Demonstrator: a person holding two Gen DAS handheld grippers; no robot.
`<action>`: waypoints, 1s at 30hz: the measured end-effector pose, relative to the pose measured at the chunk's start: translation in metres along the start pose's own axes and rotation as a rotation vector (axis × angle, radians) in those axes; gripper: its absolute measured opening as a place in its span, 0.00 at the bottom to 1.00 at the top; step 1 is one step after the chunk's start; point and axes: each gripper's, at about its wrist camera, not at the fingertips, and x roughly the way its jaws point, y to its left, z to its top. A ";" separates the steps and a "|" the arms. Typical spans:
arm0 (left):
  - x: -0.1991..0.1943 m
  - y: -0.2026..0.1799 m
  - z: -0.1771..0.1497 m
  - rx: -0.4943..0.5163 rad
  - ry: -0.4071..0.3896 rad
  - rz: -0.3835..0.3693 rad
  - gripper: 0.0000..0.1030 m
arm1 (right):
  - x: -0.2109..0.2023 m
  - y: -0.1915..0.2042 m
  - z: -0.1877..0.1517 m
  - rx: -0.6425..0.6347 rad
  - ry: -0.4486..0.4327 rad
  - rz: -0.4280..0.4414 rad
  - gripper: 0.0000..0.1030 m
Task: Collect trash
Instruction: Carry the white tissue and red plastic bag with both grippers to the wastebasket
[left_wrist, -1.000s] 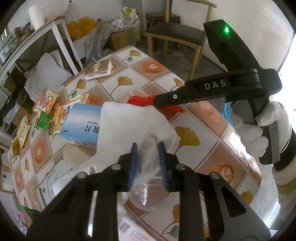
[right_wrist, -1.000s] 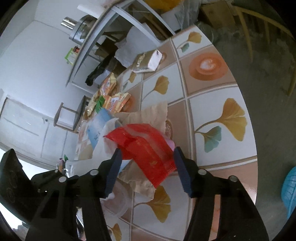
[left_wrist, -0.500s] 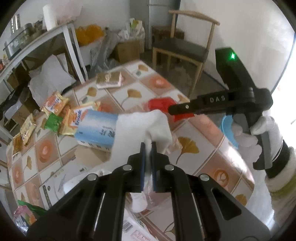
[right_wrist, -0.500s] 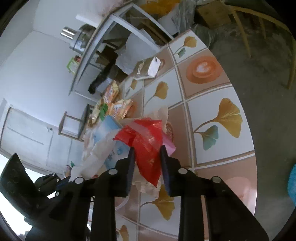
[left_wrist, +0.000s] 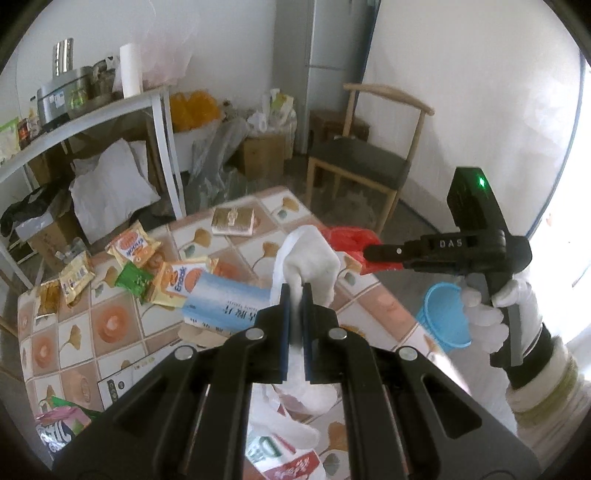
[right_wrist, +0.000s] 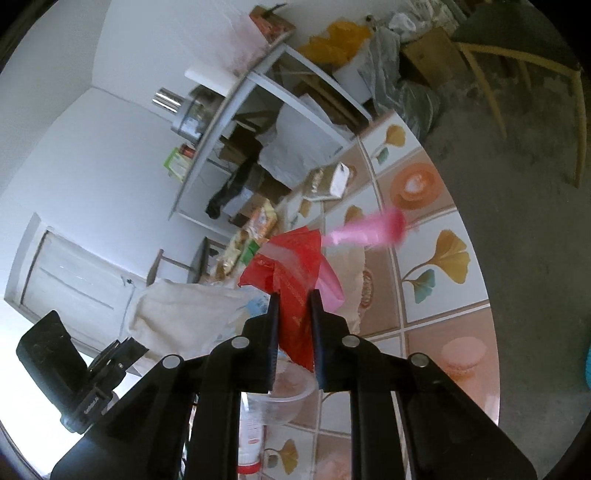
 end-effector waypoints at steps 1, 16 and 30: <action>-0.005 -0.002 0.002 -0.001 -0.011 -0.007 0.04 | -0.007 0.003 -0.001 -0.004 -0.010 0.005 0.15; -0.041 -0.068 0.021 0.065 -0.097 -0.100 0.04 | -0.111 0.002 -0.033 -0.005 -0.139 0.001 0.15; 0.015 -0.175 0.034 0.141 0.022 -0.293 0.04 | -0.242 -0.074 -0.086 0.131 -0.311 -0.105 0.15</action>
